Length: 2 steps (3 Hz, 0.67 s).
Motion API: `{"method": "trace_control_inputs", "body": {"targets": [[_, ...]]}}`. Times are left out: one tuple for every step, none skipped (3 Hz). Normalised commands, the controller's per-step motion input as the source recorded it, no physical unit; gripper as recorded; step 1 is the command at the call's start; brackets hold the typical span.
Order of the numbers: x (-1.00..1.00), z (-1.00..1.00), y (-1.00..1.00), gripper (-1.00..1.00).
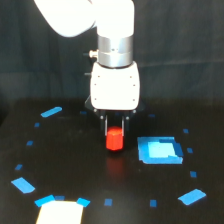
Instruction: Pick up the red object from the table
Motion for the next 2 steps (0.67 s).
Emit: {"method": "trace_control_inputs", "body": {"targets": [[0.43, 1.00, 0.21, -0.47], [0.17, 0.89, 0.22, -0.26]]}}
